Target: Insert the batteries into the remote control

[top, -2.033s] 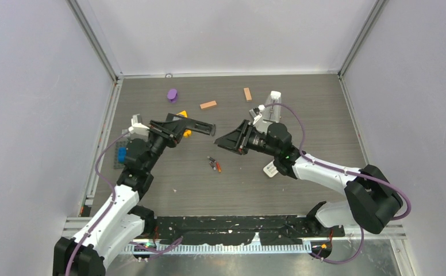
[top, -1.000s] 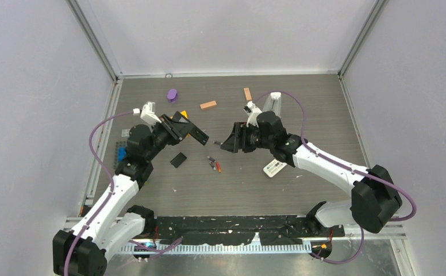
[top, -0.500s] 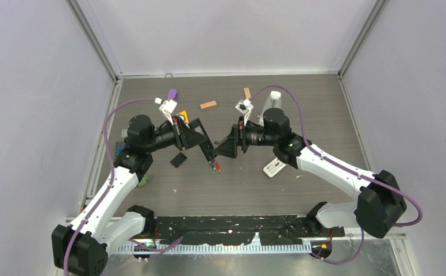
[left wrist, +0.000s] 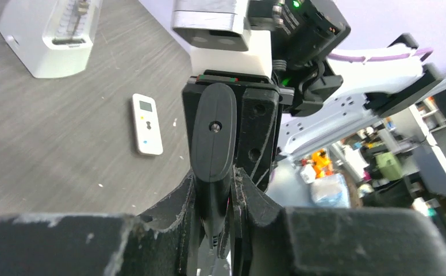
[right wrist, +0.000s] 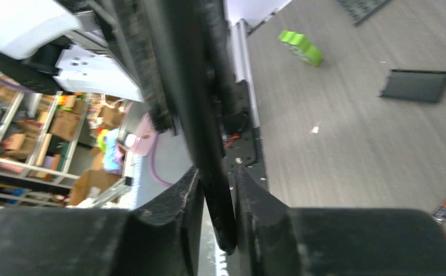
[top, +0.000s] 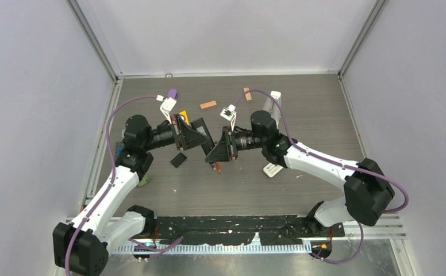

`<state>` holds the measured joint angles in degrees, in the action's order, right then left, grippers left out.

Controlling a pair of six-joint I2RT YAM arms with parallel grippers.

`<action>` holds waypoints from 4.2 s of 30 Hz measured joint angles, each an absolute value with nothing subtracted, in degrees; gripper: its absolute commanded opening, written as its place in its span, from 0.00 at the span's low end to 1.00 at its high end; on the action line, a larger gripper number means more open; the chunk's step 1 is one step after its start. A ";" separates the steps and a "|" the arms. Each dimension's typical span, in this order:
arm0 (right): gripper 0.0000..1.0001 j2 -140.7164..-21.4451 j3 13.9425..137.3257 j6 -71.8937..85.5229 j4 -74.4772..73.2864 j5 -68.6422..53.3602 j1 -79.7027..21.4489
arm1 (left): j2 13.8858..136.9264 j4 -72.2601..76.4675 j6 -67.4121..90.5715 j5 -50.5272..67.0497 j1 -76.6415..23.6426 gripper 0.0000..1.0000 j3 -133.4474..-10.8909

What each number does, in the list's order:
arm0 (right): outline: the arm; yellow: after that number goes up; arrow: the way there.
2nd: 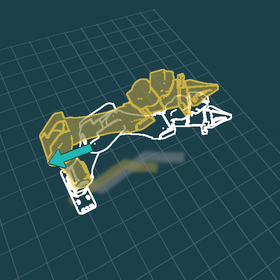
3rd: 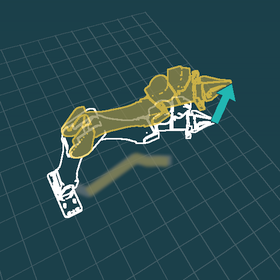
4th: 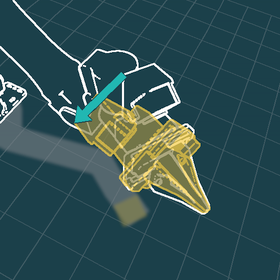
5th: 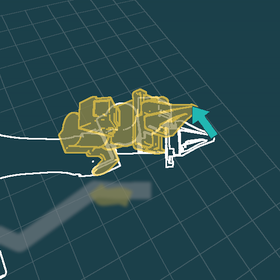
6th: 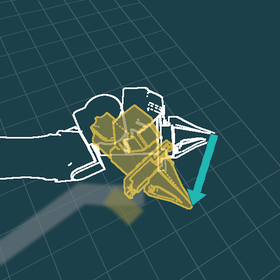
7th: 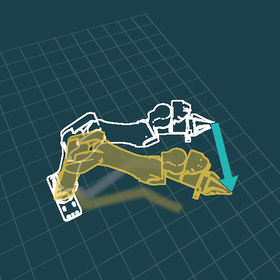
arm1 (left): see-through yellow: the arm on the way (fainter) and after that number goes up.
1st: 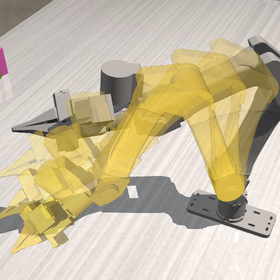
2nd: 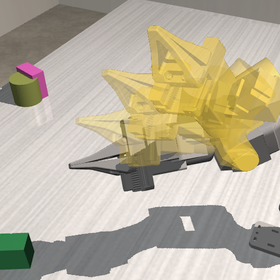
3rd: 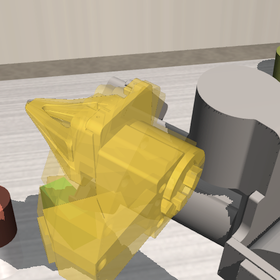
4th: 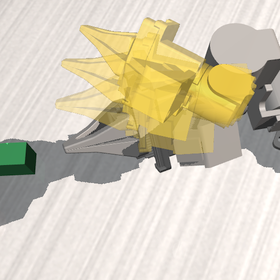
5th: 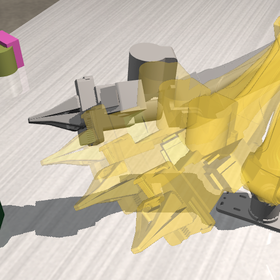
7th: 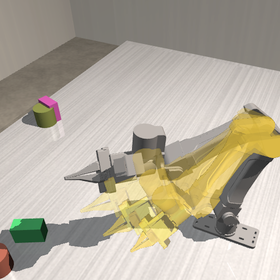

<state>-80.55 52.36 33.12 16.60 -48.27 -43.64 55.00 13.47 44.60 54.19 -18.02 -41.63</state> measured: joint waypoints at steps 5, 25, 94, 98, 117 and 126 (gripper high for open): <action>0.08 -80.77 50.39 38.44 22.85 -49.36 -44.25 | 54.08 17.54 49.60 52.93 -17.72 0.24 -38.79; 0.82 -72.69 46.65 45.36 16.71 -36.07 -44.77 | 47.48 24.08 52.73 42.35 -17.50 0.00 -30.46; 0.18 -119.94 86.56 13.32 -26.26 7.79 -54.52 | 47.46 -15.94 38.98 22.33 -4.47 0.00 -40.25; 0.06 -119.96 86.59 13.72 -26.24 7.86 -54.52 | 47.66 -15.44 39.00 22.37 -4.47 0.00 -39.94; 0.05 -104.66 84.88 18.35 -26.48 8.36 -51.13 | 44.10 3.55 45.74 33.82 -4.47 0.00 -32.14; 0.05 -79.66 76.77 21.61 -20.78 4.67 -50.89 | 46.28 25.54 58.87 40.23 -4.47 0.00 -27.83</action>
